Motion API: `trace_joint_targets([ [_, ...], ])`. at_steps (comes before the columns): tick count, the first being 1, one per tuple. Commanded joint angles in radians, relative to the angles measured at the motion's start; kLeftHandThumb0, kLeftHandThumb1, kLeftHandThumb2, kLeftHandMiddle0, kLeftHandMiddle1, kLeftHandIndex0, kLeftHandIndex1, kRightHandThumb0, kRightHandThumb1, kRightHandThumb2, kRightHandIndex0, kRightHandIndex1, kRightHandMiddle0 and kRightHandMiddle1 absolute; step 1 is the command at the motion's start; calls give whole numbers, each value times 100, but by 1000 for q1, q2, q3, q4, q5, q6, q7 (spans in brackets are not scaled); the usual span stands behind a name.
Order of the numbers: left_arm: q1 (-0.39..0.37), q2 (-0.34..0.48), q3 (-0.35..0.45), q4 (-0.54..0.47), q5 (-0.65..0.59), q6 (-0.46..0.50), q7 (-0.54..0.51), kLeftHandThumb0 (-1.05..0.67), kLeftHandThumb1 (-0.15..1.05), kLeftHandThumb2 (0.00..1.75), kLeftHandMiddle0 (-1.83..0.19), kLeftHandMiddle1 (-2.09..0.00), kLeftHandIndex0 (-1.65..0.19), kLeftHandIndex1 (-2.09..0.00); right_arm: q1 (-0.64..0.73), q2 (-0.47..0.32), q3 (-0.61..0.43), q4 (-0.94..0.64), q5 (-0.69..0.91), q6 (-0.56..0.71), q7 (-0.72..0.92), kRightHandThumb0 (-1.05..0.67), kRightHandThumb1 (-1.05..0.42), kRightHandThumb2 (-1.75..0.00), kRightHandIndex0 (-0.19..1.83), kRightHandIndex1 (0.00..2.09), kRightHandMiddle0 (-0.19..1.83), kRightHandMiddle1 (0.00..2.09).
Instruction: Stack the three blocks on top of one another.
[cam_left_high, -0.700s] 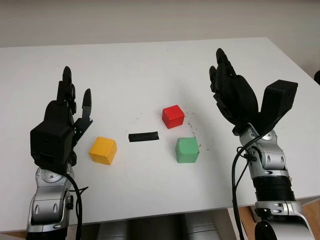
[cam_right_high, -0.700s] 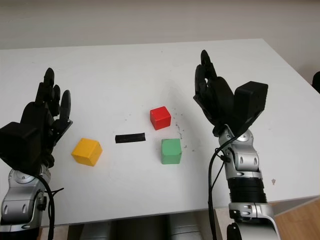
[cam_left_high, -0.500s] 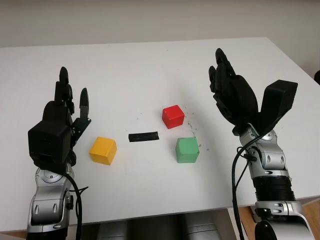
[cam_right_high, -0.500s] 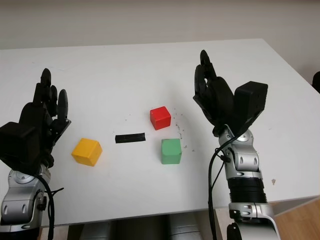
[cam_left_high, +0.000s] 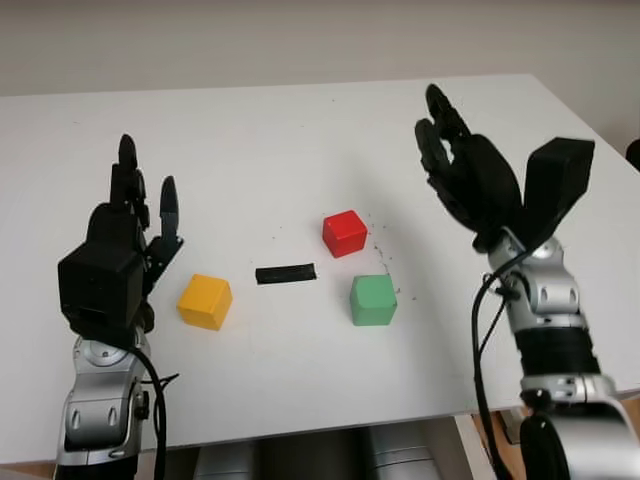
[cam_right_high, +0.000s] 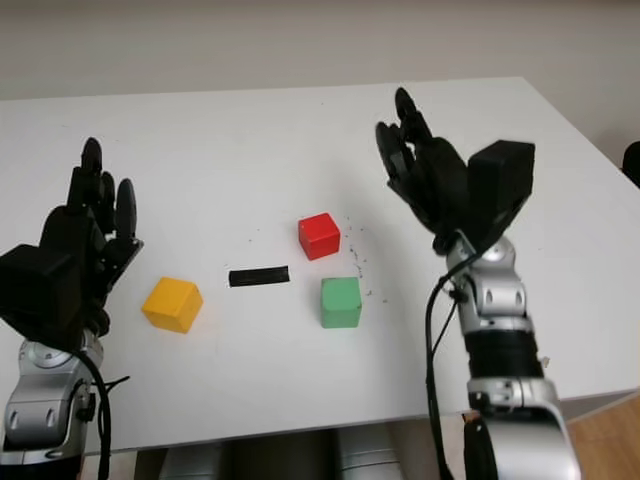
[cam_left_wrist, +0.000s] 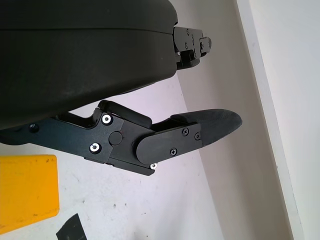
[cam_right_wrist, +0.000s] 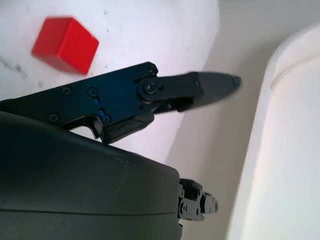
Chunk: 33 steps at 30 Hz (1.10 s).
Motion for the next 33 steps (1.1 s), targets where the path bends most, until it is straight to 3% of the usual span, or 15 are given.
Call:
trace_joint_targets([
  [1,1,-7,-2,-27,-2,2,4,-66,105,64,7,-5,7,-5,-81,-39,55,64,-55,-53,47,-60,-91,-3,17,18,16,21],
  [7,1,-9,-4,-25,-4,-2,-2,-65,105,64,7,-5,7,-5,-223,-102,183,215,-224,-218,128,-52,-81,-3,23,20,16,25],
  [14,-6,-3,-9,-21,4,-8,-6,-67,105,63,6,-6,7,-5,-300,-144,286,348,-388,-431,111,-55,-80,-5,24,20,14,27],
  [24,-7,2,-10,-25,10,2,-13,-66,105,63,5,-6,6,-5,-320,-137,411,376,-561,-488,85,-53,-81,-5,22,14,16,20],
  [33,-4,4,-12,-37,14,14,-15,-66,105,62,5,-6,6,-5,-320,-129,471,382,-620,-503,85,-57,-80,-5,22,12,17,15],
])
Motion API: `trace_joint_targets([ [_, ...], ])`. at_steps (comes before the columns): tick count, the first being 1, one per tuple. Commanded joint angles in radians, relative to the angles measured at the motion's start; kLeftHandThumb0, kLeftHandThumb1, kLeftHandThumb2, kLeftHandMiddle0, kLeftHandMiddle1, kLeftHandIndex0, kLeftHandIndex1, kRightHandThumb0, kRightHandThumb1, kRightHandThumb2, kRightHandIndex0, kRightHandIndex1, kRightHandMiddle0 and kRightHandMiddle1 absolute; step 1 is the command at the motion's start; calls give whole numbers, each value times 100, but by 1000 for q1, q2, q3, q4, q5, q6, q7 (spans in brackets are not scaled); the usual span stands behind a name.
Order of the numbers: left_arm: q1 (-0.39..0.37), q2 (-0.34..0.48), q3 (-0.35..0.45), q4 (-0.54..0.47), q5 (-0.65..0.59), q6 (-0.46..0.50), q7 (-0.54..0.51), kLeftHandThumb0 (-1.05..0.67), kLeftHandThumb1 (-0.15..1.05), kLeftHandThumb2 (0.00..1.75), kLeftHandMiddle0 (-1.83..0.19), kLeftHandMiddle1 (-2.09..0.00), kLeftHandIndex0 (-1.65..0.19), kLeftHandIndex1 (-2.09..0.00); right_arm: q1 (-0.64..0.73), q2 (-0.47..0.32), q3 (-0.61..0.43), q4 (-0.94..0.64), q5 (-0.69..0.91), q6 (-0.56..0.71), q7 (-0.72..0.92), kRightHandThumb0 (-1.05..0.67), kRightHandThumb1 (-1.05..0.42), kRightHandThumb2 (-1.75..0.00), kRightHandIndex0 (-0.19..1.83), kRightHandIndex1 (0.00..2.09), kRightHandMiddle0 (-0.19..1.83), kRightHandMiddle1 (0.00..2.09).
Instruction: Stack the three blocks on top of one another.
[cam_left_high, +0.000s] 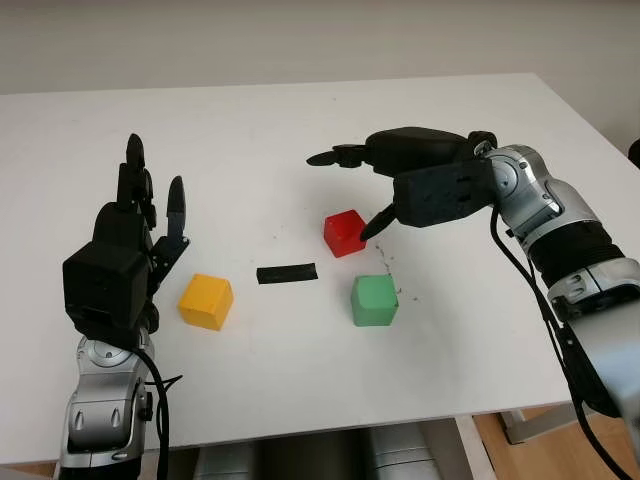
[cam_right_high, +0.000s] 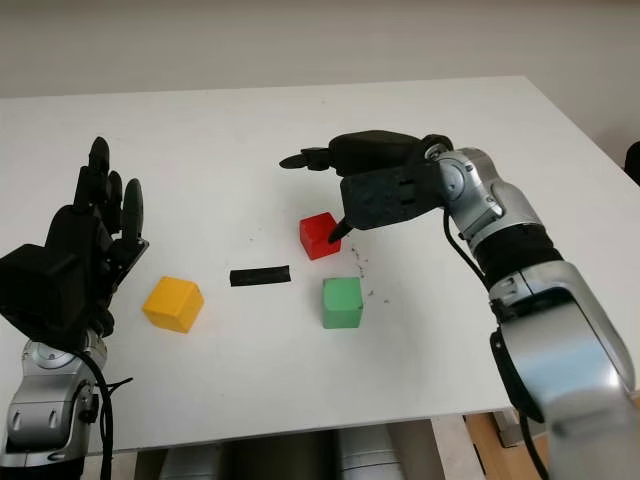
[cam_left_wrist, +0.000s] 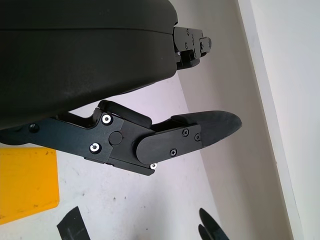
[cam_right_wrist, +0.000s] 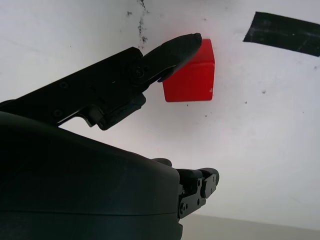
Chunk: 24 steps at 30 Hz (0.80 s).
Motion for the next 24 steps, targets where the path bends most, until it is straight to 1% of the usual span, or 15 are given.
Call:
trace_joint_targets([
  [1,-6,10,-1,-19,6,1,-1,-65,105,63,5,-6,6,-5,-8,5,12,-11,-13,-6,-15,-56,-79,-5,23,13,18,15],
  [7,-8,14,-4,-18,15,0,-4,-66,105,63,5,-6,6,-5,16,-4,45,-16,-69,-55,-98,-55,-78,-5,35,17,30,16],
  [13,-5,17,-6,-29,20,9,-10,-64,105,64,5,-5,6,-5,24,-9,78,12,-129,-90,-191,-57,-79,-6,44,24,34,15],
  [14,-4,18,-6,-31,18,10,-12,-63,105,64,5,-5,6,-5,25,-10,84,12,-141,-93,-206,-57,-79,-6,39,40,35,14],
  [16,-2,19,-5,-31,19,11,-14,-62,105,63,5,-5,6,-5,28,-9,91,15,-156,-95,-231,-58,-79,-5,8,110,38,13],
  [18,-2,21,-4,-29,19,8,-17,-62,105,63,5,-5,6,-5,33,-5,94,22,-165,-93,-255,-58,-79,-5,-1,133,40,13],
  [19,-2,21,-3,-26,17,4,-19,-62,105,62,6,-5,6,-5,36,-3,93,23,-166,-88,-259,-58,-79,-5,-5,141,41,13],
  [20,-2,25,-4,-24,22,0,-20,-62,105,62,6,-5,6,-5,41,-1,93,22,-166,-82,-264,-57,-79,-5,-6,143,41,13],
  [21,-2,28,-5,-23,27,-1,-20,-62,105,61,5,-5,6,-5,46,0,92,18,-166,-73,-263,-57,-80,-5,-7,139,41,13],
  [22,-2,31,-6,-23,30,-1,-21,-62,105,61,5,-5,6,-5,50,2,92,16,-165,-66,-262,-56,-80,-5,-5,130,41,12],
  [24,-2,35,-8,-22,38,-2,-20,-62,105,61,5,-6,6,-6,57,1,96,6,-171,-55,-264,-55,-81,-6,-4,124,41,12],
])
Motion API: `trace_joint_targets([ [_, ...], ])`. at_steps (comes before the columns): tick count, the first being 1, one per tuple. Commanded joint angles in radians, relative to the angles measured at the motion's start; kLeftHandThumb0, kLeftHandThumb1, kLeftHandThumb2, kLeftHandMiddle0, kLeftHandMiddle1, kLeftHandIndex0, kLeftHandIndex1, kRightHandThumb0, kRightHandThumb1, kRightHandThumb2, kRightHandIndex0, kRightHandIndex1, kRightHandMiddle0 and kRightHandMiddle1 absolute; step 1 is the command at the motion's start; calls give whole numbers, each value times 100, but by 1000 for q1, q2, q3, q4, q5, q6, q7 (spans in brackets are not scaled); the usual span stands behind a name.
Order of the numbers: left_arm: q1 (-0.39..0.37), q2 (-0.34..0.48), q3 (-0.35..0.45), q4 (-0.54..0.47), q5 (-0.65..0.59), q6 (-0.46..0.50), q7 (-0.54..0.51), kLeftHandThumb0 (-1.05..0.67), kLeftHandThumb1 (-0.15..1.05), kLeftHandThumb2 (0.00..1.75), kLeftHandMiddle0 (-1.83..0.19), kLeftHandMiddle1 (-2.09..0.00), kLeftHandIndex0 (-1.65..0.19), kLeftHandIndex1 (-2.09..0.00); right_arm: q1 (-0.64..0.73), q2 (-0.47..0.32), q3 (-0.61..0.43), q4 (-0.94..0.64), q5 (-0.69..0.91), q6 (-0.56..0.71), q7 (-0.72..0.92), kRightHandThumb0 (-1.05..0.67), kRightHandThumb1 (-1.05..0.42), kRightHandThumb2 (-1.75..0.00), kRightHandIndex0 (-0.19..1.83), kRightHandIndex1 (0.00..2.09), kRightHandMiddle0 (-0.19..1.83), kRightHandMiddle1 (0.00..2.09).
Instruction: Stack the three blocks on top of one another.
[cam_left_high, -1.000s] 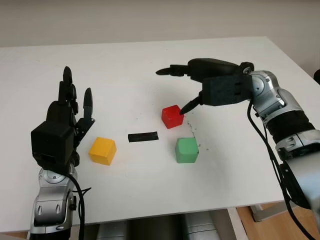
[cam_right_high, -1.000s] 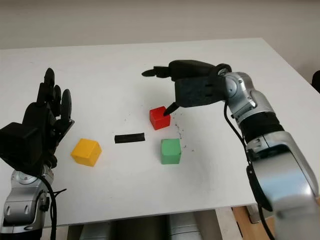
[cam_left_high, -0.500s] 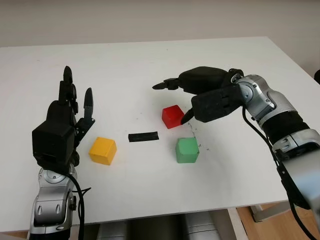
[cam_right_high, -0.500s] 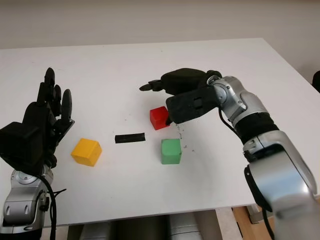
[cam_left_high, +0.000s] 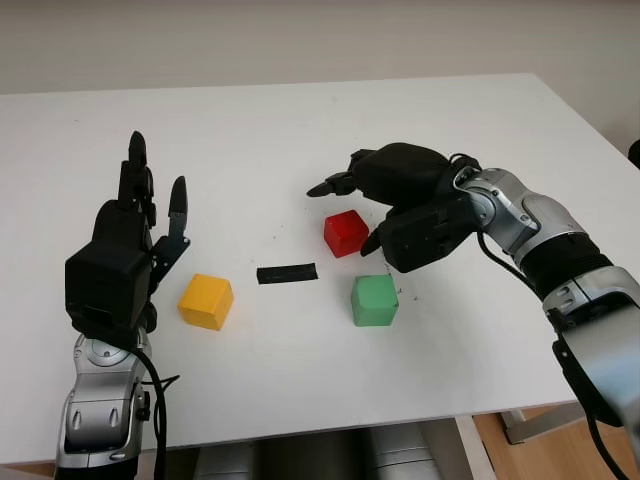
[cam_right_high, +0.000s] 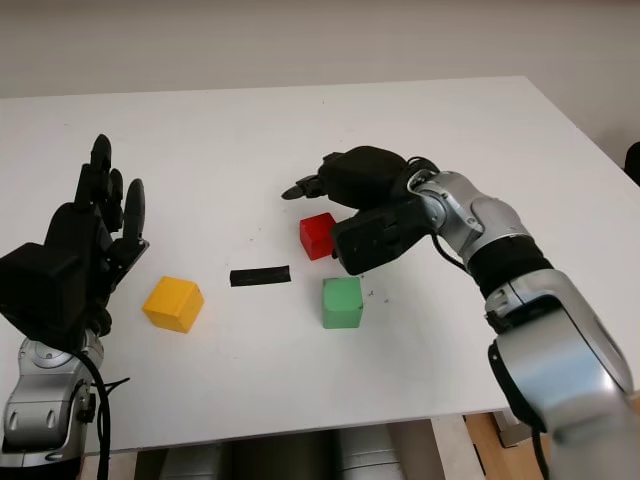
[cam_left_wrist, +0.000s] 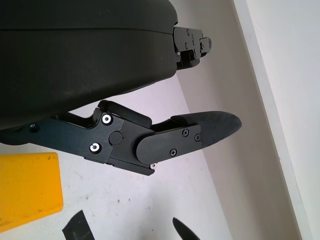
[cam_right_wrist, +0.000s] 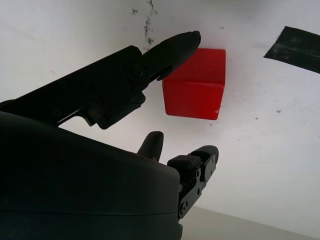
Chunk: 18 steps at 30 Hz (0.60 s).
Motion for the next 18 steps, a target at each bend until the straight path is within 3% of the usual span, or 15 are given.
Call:
trace_joint_targets([
  [1,-2,10,-5,-16,9,-8,-1,-62,105,61,4,-6,5,-6,16,1,6,-14,-3,8,-6,-54,-81,-6,-3,121,42,12],
  [6,-1,7,-6,-19,9,-9,-3,-61,105,59,4,-6,6,-5,33,-4,11,1,-9,-25,-35,-54,-81,-5,7,101,44,12],
  [10,1,3,-8,-21,5,-10,-6,-61,105,58,4,-6,6,-6,41,-8,27,-11,-40,-17,-67,-56,-82,-5,5,137,48,16],
  [12,0,-1,-7,-21,1,-6,-6,-61,105,58,4,-5,6,-6,45,-7,34,-12,-53,-8,-76,-54,-82,-6,5,135,48,18],
  [15,1,-1,-9,-16,3,-12,-3,-60,105,59,5,-5,6,-5,50,-2,36,6,-54,-11,-93,-48,-82,-5,-1,165,51,20],
  [18,2,0,-12,-16,9,-13,-1,-61,105,58,5,-5,6,-5,59,5,32,22,-42,-20,-108,-44,-83,-5,-4,177,51,22],
])
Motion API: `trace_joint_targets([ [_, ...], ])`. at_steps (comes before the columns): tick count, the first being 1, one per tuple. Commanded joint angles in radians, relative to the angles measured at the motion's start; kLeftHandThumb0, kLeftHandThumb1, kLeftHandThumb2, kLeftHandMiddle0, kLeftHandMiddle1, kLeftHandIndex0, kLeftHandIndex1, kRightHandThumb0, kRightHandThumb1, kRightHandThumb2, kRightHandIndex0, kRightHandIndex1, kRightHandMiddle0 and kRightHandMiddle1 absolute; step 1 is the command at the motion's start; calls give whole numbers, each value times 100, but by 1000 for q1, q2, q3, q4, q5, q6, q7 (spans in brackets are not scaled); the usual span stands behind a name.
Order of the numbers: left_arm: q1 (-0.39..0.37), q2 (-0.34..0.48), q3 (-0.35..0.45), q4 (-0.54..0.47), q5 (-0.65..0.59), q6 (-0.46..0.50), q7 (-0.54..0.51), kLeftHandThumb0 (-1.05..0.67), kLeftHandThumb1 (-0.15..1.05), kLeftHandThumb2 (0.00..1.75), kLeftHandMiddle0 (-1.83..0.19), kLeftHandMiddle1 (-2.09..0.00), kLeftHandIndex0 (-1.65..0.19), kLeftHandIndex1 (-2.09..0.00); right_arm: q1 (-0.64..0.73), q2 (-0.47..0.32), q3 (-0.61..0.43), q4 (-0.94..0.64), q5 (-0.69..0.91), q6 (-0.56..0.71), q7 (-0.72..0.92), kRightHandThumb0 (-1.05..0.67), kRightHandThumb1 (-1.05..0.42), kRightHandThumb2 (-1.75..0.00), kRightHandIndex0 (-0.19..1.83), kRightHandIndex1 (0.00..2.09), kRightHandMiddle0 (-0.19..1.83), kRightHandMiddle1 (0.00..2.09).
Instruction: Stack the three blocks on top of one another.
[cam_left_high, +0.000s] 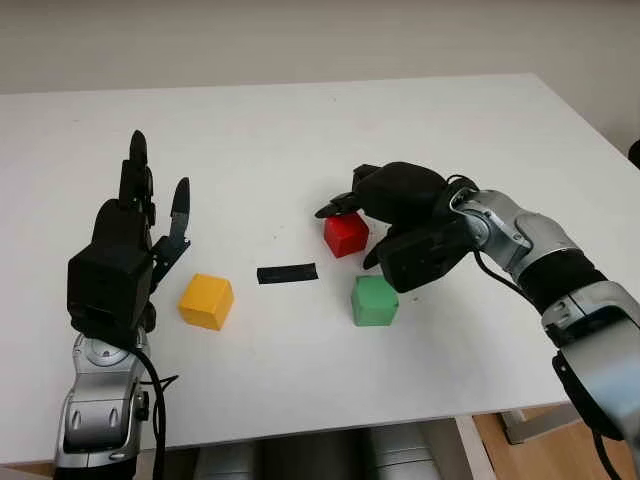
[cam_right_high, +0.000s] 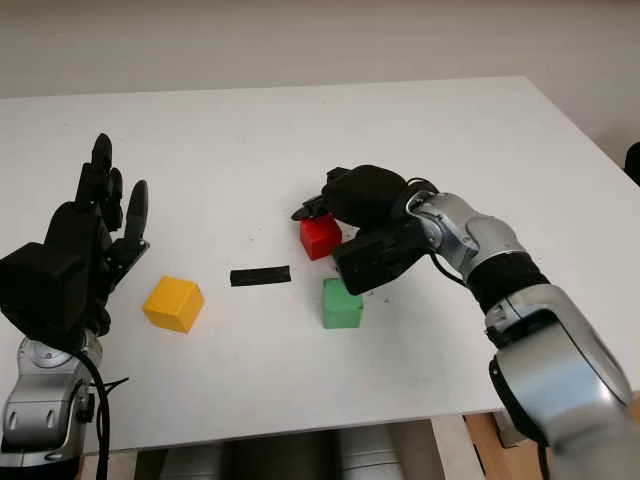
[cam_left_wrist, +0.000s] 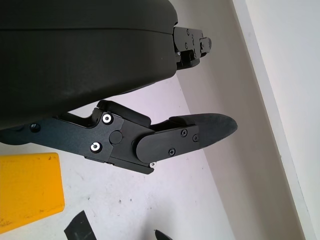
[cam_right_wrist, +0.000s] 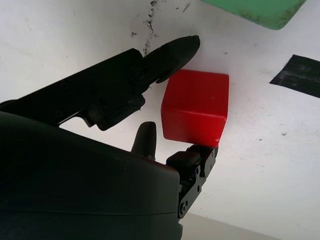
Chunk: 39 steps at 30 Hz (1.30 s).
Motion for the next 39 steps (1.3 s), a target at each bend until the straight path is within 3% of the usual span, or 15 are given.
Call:
trace_joint_targets([
  [1,4,1,-6,-19,4,-9,3,-61,105,58,5,-5,6,-5,14,7,-4,17,13,-15,-22,-43,-82,-5,-3,179,52,23],
  [2,6,1,-6,-21,4,-8,3,-61,105,58,5,-5,6,-5,17,11,-6,29,19,-28,-36,-43,-81,-5,-1,183,52,26],
  [4,9,3,-7,-23,8,-6,3,-61,105,58,5,-5,6,-5,19,16,-5,50,26,-44,-55,-41,-81,-5,4,180,40,55],
  [6,11,5,-6,-25,7,-3,1,-61,105,59,5,-5,7,-5,21,21,-3,74,27,-59,-83,-38,-82,-6,14,157,31,76],
  [10,16,6,-7,-29,9,-3,1,-62,105,59,5,-5,7,-5,22,26,9,113,9,-94,-168,-35,-84,-6,28,134,31,90],
  [14,20,8,-7,-28,8,-7,-3,-62,105,58,5,-5,7,-5,19,38,5,164,16,-130,-242,-27,-93,-6,36,161,34,121],
  [17,19,9,-7,-24,8,-11,-6,-61,105,59,5,-5,6,-5,12,50,-10,191,40,-131,-246,-25,-96,-6,35,167,36,135],
  [20,19,8,-7,-26,4,-3,-11,-62,105,58,5,-5,7,-5,7,58,-33,194,76,-112,-209,-26,-98,-6,39,174,37,136],
  [25,20,8,-8,-30,4,8,-17,-62,105,58,5,-5,7,-5,-6,66,-69,176,141,-80,-125,-28,-101,-6,37,207,34,138],
  [30,22,7,-8,-36,6,16,-17,-62,105,58,5,-5,7,-5,-38,62,-98,154,191,-84,-34,-23,-98,-5,31,193,40,132],
  [34,23,6,-10,-40,6,19,-19,-62,105,58,5,-5,7,-5,-72,64,-126,131,244,-99,49,-18,-97,-5,33,199,39,134],
  [39,25,3,-14,-44,6,20,-18,-60,105,58,6,-5,8,-5,-113,68,-141,79,283,-96,152,-17,-98,-5,35,165,36,135],
])
